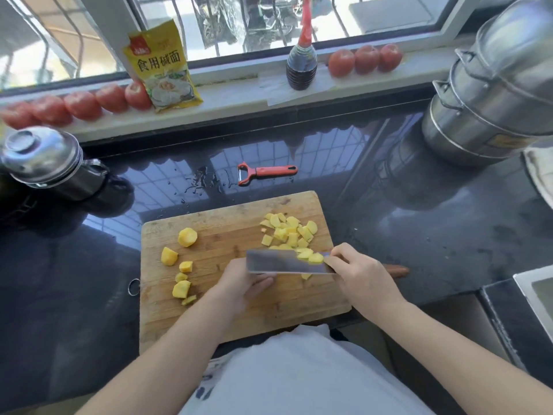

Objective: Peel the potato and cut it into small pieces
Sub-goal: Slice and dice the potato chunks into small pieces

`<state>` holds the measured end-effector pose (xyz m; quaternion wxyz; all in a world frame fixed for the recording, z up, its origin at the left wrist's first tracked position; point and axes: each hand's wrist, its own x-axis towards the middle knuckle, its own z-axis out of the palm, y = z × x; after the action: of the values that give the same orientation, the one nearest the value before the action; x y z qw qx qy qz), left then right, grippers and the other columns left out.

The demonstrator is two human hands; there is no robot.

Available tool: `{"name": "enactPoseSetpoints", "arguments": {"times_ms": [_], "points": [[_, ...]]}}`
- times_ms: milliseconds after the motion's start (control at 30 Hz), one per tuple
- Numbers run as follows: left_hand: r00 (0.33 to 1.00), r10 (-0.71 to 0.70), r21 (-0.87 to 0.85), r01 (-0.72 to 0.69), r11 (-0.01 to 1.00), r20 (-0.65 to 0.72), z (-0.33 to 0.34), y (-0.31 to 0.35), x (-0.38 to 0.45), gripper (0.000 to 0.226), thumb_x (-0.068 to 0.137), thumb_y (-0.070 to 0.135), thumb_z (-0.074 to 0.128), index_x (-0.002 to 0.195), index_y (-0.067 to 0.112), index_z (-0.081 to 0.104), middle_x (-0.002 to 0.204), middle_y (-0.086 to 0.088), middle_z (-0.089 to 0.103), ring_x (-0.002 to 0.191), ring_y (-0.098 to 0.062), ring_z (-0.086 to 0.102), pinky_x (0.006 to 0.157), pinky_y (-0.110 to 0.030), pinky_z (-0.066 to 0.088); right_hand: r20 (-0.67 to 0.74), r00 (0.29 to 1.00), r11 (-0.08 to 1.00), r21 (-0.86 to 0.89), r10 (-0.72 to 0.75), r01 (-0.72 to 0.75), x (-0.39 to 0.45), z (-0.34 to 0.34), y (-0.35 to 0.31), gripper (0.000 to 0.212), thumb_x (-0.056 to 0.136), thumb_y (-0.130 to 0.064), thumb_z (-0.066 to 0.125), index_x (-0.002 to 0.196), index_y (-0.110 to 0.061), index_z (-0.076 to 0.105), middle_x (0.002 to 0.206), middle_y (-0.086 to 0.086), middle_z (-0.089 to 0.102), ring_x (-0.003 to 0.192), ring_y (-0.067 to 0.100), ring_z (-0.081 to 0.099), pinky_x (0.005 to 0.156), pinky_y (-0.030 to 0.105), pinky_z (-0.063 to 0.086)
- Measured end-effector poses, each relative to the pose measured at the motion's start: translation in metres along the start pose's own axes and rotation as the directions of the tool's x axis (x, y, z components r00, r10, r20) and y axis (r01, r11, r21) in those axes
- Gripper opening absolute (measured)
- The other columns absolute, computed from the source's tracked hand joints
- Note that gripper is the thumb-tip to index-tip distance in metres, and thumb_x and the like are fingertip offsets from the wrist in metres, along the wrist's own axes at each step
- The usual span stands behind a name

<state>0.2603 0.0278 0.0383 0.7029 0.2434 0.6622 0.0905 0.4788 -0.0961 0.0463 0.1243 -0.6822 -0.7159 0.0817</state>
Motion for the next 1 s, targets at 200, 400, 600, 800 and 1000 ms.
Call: {"name": "enactPoseSetpoints", "arguments": {"times_ms": [200, 400, 600, 800, 1000], "points": [[0.946, 0.253, 0.223, -0.207, 0.953, -0.202, -0.058, 0.025, -0.012, 0.028, 0.105, 0.003, 0.044, 0.116, 0.008, 0.070, 0.106, -0.011, 0.076, 0.097, -0.024, 0.071, 0.085, -0.038, 0.059, -0.001, 0.995, 0.981, -0.170, -0.099, 0.097, 0.002, 0.014, 0.018, 0.040, 0.069, 0.011, 0.068, 0.090, -0.013, 0.045, 0.096, 0.007, 0.048, 0.053, 0.018, 0.035, 0.043, 0.032, 0.039], [0.800, 0.385, 0.787, -0.568, 0.241, 0.460, 0.023, -0.007, -0.050, 0.036, 0.104, 0.013, 0.040, 0.124, 0.025, 0.067, 0.123, 0.005, 0.061, 0.114, -0.013, 0.053, 0.100, -0.030, 0.045, -0.031, 0.974, 0.929, -0.310, -0.223, 0.202, 0.026, 0.021, 0.002, 0.039, 0.053, 0.008, 0.073, 0.078, -0.013, 0.053, 0.082, 0.008, 0.055, 0.043, 0.019, 0.037, 0.042, 0.030, 0.029], [0.796, 0.452, 0.874, -0.482, 0.071, 0.402, 0.042, -0.016, -0.005, 0.041, 0.097, 0.003, 0.047, 0.137, 0.009, 0.056, 0.129, -0.011, 0.050, 0.120, -0.030, 0.045, 0.103, -0.041, 0.041, -0.032, 0.944, 0.912, -0.271, -0.328, 0.308, 0.027, 0.019, -0.003, 0.035, 0.051, 0.004, 0.080, 0.074, -0.012, 0.058, 0.073, 0.007, 0.051, 0.047, 0.020, 0.042, 0.044, 0.031, 0.032], [0.808, 0.572, 0.791, -0.438, 0.428, 0.138, 0.011, 0.012, -0.010, 0.048, 0.103, -0.002, 0.039, 0.143, 0.018, 0.059, 0.138, 0.003, 0.057, 0.129, -0.016, 0.051, 0.112, -0.031, 0.041, 0.035, 0.974, 0.958, -0.177, -0.224, 0.227, 0.005, 0.016, 0.007, 0.035, 0.053, 0.005, 0.076, 0.071, -0.015, 0.054, 0.075, 0.003, 0.048, 0.045, 0.018, 0.036, 0.042, 0.029, 0.033], [0.716, 0.632, 0.601, -0.376, 0.705, -0.294, -0.070, -0.007, -0.040, 0.033, 0.107, 0.011, 0.042, 0.114, 0.031, 0.066, 0.108, 0.011, 0.067, 0.099, -0.009, 0.062, 0.072, -0.025, 0.049, 0.202, 0.971, 0.991, -0.007, -0.130, 0.134, -0.029, 0.023, 0.011, 0.029, 0.062, -0.004, 0.076, 0.077, -0.023, 0.060, 0.075, -0.007, 0.045, 0.039, 0.019, 0.033, 0.034, 0.028, 0.035]]}}
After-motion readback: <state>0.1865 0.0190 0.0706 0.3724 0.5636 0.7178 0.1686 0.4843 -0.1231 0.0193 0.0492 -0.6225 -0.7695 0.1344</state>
